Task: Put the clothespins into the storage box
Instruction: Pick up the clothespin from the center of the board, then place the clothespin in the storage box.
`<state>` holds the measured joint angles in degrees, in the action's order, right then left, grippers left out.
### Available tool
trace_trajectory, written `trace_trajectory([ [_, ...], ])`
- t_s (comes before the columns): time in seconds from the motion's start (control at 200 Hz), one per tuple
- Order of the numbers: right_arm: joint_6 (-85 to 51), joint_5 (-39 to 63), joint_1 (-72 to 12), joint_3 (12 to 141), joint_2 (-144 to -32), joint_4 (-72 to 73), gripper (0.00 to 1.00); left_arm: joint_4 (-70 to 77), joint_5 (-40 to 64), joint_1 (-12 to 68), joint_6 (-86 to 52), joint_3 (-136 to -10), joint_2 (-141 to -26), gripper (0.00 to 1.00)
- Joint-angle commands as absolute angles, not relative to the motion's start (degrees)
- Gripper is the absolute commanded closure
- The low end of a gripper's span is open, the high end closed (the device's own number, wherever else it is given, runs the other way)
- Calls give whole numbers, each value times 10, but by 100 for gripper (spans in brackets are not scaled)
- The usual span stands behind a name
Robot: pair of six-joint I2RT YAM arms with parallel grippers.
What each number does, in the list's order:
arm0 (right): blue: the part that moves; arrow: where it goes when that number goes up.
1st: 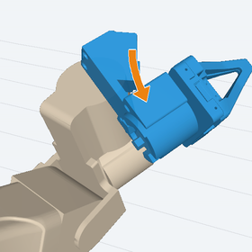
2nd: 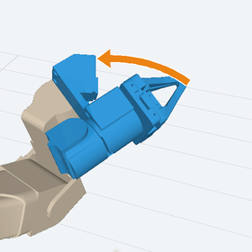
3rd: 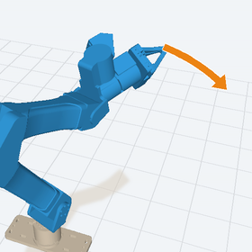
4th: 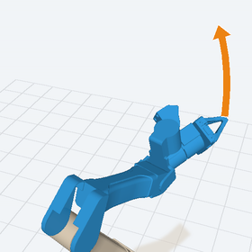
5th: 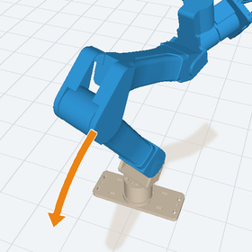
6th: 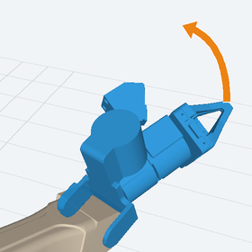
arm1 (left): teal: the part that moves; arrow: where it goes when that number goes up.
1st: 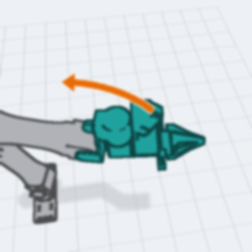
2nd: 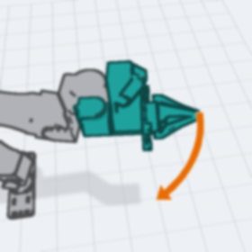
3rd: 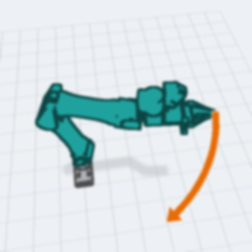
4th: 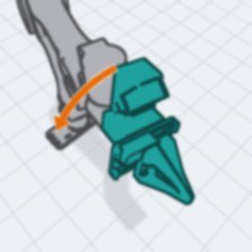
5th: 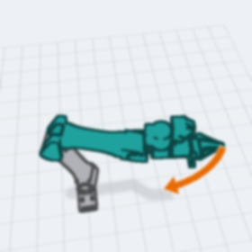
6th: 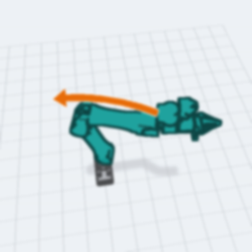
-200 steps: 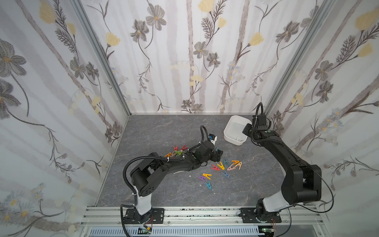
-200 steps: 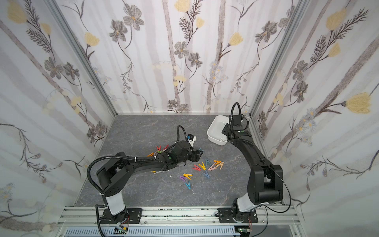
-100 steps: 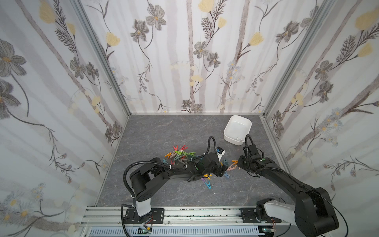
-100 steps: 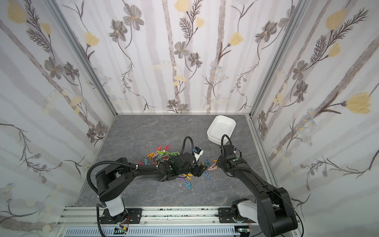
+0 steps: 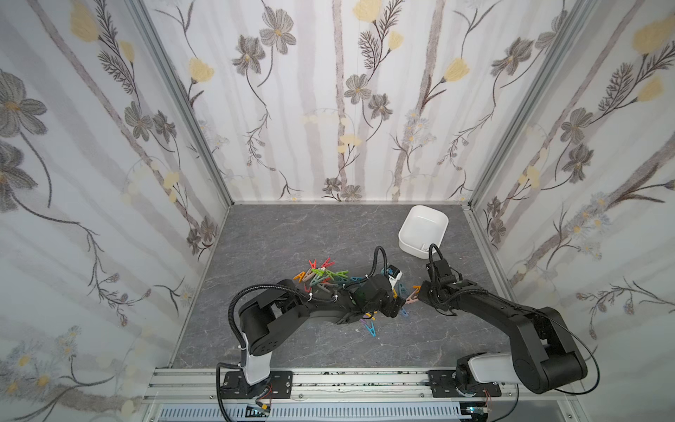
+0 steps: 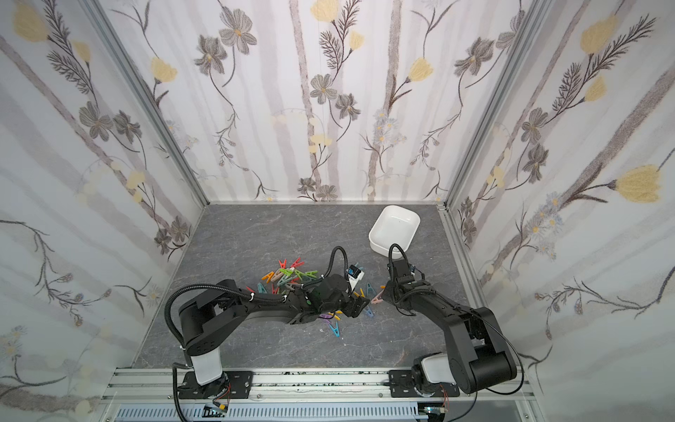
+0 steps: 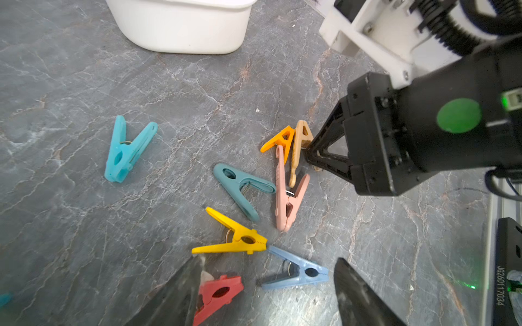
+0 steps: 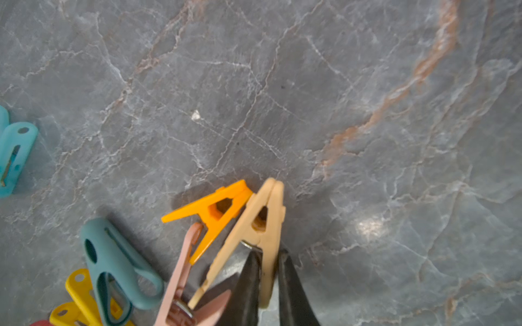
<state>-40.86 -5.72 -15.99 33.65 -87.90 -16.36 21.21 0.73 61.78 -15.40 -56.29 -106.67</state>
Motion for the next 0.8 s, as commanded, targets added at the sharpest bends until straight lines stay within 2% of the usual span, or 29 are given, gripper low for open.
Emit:
trace_trajectory([
  [0.0, -398, -83, -161, 341, -883, -155, 88, 220, -5, 615, -151, -572, -1067, 26],
  [0.18, -386, -110, -177, 372, -832, -218, 91, 208, 6, 576, -183, -578, -1051, 27],
  [0.385, -358, -118, -176, 487, -798, -264, 91, 239, 16, 505, -226, -566, -1023, 28],
  [0.57, -330, -98, -125, 617, -889, -224, 91, 204, -9, 497, -211, -602, -1058, 27],
  [0.794, -316, -70, -76, 738, -1041, -173, 91, 147, 15, 499, -221, -650, -1107, 27],
])
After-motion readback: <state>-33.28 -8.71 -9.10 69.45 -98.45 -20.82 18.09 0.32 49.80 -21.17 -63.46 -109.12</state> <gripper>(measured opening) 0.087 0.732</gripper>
